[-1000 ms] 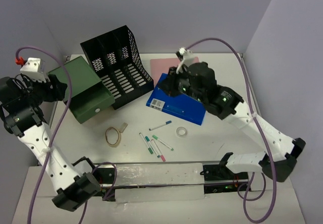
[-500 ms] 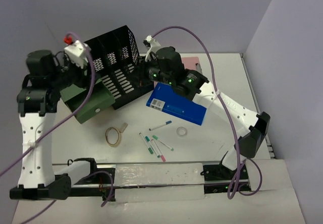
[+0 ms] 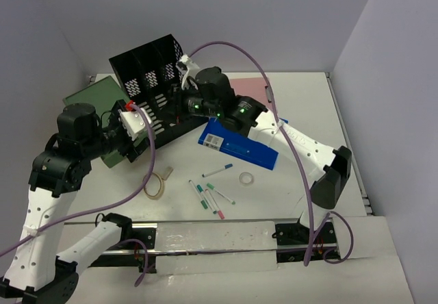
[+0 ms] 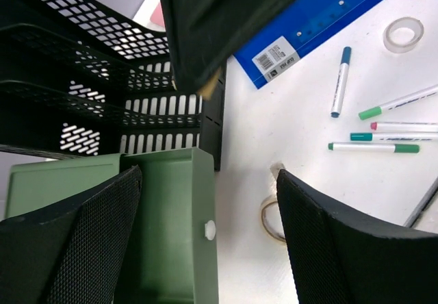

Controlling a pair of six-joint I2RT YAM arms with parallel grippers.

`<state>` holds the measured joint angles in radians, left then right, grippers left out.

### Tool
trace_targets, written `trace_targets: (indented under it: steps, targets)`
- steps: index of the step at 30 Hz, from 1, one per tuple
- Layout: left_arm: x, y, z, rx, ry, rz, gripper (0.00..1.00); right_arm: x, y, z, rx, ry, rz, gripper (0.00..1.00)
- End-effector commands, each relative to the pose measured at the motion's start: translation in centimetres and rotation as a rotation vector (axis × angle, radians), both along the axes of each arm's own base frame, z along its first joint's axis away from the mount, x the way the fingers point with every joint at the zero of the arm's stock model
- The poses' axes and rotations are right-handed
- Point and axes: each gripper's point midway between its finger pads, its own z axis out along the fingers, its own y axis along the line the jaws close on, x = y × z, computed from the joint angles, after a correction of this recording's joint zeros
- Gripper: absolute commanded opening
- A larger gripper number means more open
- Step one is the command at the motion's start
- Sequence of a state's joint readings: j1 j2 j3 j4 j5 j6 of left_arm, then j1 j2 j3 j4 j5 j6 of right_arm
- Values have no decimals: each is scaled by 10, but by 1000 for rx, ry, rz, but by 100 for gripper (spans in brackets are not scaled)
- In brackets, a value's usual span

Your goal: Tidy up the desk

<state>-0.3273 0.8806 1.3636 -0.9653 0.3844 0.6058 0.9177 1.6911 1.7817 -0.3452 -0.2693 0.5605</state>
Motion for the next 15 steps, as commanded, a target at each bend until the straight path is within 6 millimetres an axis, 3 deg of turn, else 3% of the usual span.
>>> trace_targets:
  steps: [1, 5, 11, 15]
  targets:
    - [1, 3, 3, 55, -57, -30, 87, -22, 22, 29, 90, -26, 108, 0]
    - [1, 1, 4, 57, -59, -44, 88, -39, 39, 25, 94, -3, 178, 0]
    - [-4, -4, -2, 39, -30, -66, 86, -51, 48, 35, 150, 20, 227, 0]
    - [-3, -3, 1, 28, -38, -50, 77, -54, 51, 34, 143, 25, 243, 0]
